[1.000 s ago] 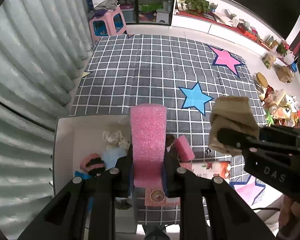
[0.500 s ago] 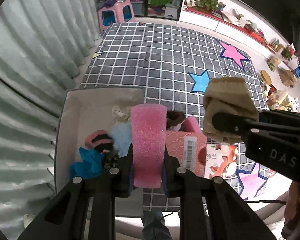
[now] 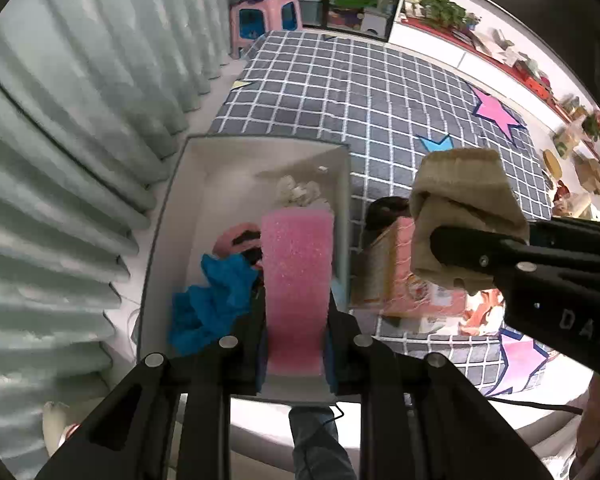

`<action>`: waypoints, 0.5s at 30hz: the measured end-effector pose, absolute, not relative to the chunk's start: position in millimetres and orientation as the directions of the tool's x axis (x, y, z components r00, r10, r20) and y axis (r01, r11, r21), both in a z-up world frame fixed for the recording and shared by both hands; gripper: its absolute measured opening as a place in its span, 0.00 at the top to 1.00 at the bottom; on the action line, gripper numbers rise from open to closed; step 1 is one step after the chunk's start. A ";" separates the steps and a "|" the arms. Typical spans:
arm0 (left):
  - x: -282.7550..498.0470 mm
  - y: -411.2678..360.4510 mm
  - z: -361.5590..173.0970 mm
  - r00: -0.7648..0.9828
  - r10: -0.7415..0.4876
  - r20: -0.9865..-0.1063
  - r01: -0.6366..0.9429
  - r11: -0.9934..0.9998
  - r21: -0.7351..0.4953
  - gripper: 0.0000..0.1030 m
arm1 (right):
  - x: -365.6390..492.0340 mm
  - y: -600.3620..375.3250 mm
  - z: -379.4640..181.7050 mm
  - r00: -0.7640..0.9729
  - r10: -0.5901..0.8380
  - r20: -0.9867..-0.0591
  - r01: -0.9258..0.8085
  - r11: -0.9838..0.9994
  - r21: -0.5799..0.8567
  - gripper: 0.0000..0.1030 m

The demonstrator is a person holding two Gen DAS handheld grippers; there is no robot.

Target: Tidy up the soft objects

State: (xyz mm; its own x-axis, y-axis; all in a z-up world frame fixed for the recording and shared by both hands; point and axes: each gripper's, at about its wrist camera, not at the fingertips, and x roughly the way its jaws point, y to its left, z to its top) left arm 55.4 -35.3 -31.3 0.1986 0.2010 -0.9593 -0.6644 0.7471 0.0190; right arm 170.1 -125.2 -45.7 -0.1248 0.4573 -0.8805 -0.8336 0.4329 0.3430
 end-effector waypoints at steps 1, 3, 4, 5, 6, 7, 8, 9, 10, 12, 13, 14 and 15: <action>50.0 -33.2 -32.3 0.195 0.201 -0.960 -0.671 0.741 0.018 0.77 | 167.2 -123.2 -45.8 -0.128 0.456 -0.881 -0.836 0.428 0.343 0.73; 43.7 -30.5 -34.2 0.190 0.202 -0.961 -0.681 0.733 0.019 0.77 | 159.0 -118.8 -46.0 -0.134 0.451 -0.882 -0.843 0.415 0.341 0.73; 40.0 -28.8 -35.0 0.188 0.202 -0.961 -0.685 0.728 0.019 0.77 | 156.3 -117.0 -46.3 -0.137 0.450 -0.883 -0.846 0.411 0.341 0.73; 36.3 -27.3 -35.7 0.186 0.201 -0.962 -0.690 0.723 0.018 0.77 | 152.3 -114.6 -46.7 -0.142 0.447 -0.883 -0.849 0.405 0.341 0.73; 33.0 -25.9 -36.6 0.185 0.200 -0.962 -0.695 0.719 0.017 0.77 | 148.5 -112.2 -47.2 -0.146 0.444 -0.884 -0.851 0.399 0.340 0.73; 30.1 -24.8 -37.2 0.183 0.200 -0.963 -0.698 0.716 0.016 0.77 | 145.9 -110.4 -47.7 -0.149 0.441 -0.885 -0.853 0.395 0.340 0.73; 27.1 -23.6 -37.9 0.181 0.200 -0.963 -0.702 0.712 0.016 0.77 | 143.3 -108.7 -48.3 -0.152 0.439 -0.886 -0.855 0.391 0.341 0.73; 24.3 -22.3 -38.7 0.179 0.200 -0.963 -0.706 0.708 0.016 0.77 | 140.7 -106.9 -48.8 -0.155 0.436 -0.886 -0.857 0.387 0.341 0.73; 23.1 -21.5 -39.5 0.178 0.199 -0.964 -0.708 0.706 0.015 0.77 | 137.5 -104.9 -50.0 -0.159 0.433 -0.887 -0.860 0.381 0.340 0.73; 19.2 -19.1 -41.5 0.175 0.198 -0.965 -0.714 0.700 0.014 0.77 | 133.1 -101.8 -51.5 -0.163 0.428 -0.889 -0.864 0.373 0.339 0.73; 18.1 -17.6 -42.4 0.174 0.196 -0.965 -0.717 0.697 0.013 0.77 | 130.7 -100.1 -52.4 -0.166 0.426 -0.889 -0.865 0.369 0.339 0.73; 15.5 -16.4 -43.7 0.173 0.195 -0.966 -0.720 0.694 0.011 0.77 | 129.2 -98.7 -53.5 -0.169 0.423 -0.890 -0.867 0.366 0.338 0.73; 15.5 -15.2 -44.9 0.171 0.194 -0.966 -0.722 0.692 0.011 0.77 | 127.1 -96.9 -54.6 -0.171 0.420 -0.891 -0.868 0.363 0.338 0.73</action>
